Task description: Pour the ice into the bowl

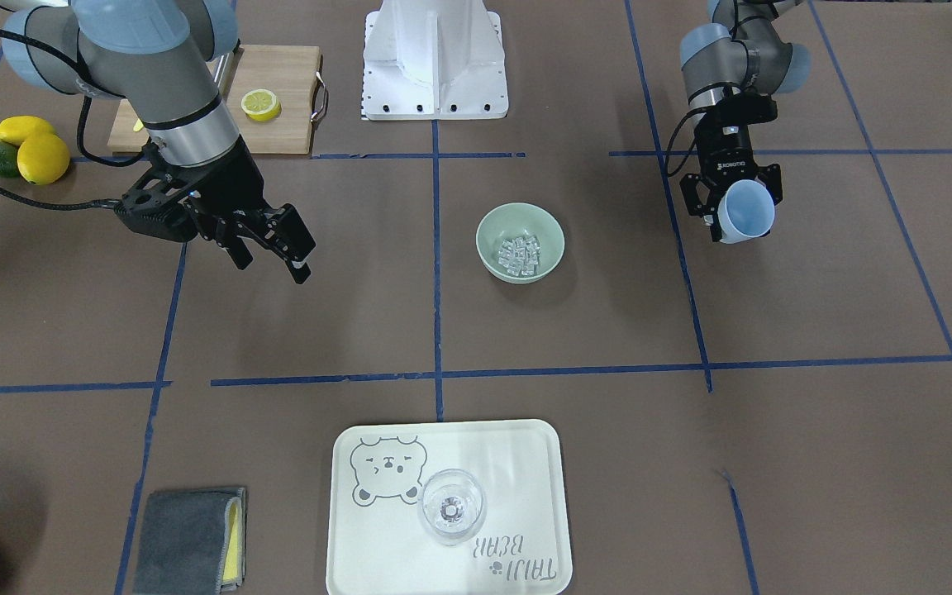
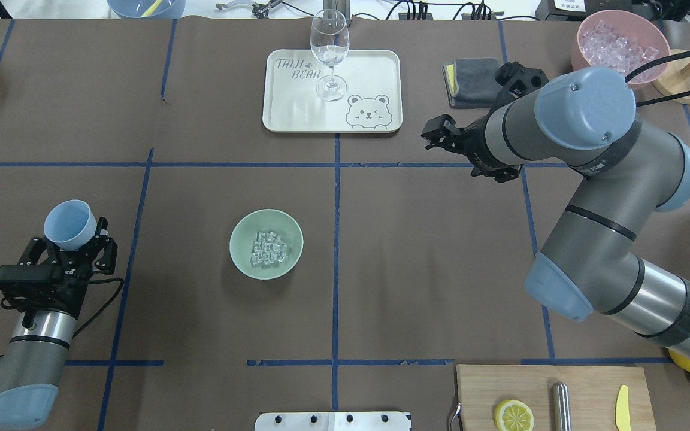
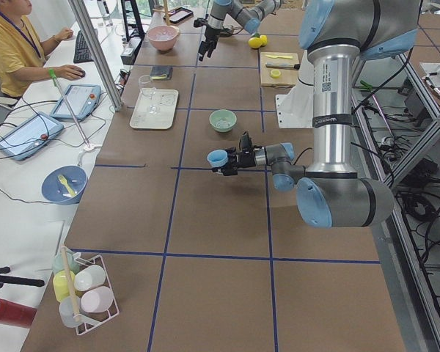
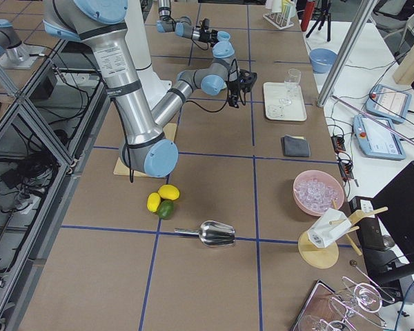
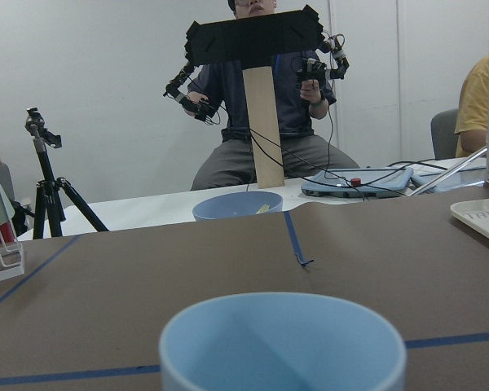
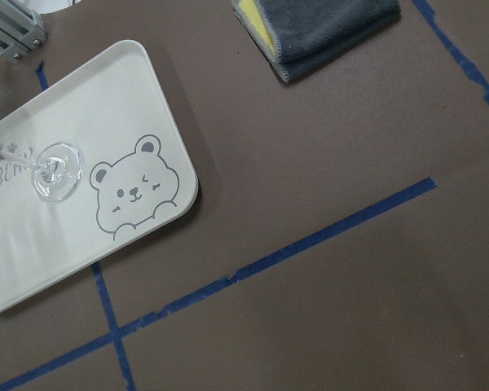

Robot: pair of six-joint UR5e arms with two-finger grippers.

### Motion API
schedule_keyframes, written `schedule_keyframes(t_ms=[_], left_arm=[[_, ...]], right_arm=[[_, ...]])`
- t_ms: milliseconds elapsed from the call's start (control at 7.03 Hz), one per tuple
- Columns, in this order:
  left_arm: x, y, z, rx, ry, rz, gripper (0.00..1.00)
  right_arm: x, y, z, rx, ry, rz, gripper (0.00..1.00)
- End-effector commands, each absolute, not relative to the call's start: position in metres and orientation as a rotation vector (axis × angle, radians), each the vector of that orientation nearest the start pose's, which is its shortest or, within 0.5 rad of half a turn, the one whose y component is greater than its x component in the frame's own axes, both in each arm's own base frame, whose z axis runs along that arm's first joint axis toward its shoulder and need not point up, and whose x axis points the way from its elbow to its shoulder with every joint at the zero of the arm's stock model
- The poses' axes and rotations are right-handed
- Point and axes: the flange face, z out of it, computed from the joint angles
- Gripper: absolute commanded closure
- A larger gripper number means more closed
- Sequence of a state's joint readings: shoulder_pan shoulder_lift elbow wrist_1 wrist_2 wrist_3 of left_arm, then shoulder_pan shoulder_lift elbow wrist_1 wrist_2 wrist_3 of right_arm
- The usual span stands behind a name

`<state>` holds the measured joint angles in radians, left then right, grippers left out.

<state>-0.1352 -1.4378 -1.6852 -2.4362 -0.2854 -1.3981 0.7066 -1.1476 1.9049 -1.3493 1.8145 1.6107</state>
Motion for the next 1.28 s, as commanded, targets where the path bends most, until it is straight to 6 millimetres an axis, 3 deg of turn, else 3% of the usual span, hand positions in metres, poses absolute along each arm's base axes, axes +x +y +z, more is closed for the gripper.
schedule_keyframes(t_ms=[0, 142, 284, 853, 1138], left_arm=[[0.384, -0.284, 0.569, 1.318, 0.543, -0.592, 1.0], [0.383, -0.284, 0.6, 1.32, 0.505, -0.57, 1.0], [0.383, -0.284, 0.608, 1.303, 0.533, -0.607, 1.0], [0.385, -0.283, 0.628, 1.246, 0.575, -0.653, 1.0], [0.383, -0.283, 0.63, 1.247, 0.57, -0.651, 0.84]], right_arm=[[-0.38, -0.471, 0.251, 0.111, -1.009, 0.566, 0.0], [-0.379, -0.47, 0.251, 0.111, -1.009, 0.566, 0.0], [-0.379, -0.47, 0.252, 0.11, -1.007, 0.567, 0.0], [-0.378, -0.47, 0.25, 0.113, -1.011, 0.566, 0.0], [-0.378, -0.469, 0.248, 0.113, -1.015, 0.565, 0.0]])
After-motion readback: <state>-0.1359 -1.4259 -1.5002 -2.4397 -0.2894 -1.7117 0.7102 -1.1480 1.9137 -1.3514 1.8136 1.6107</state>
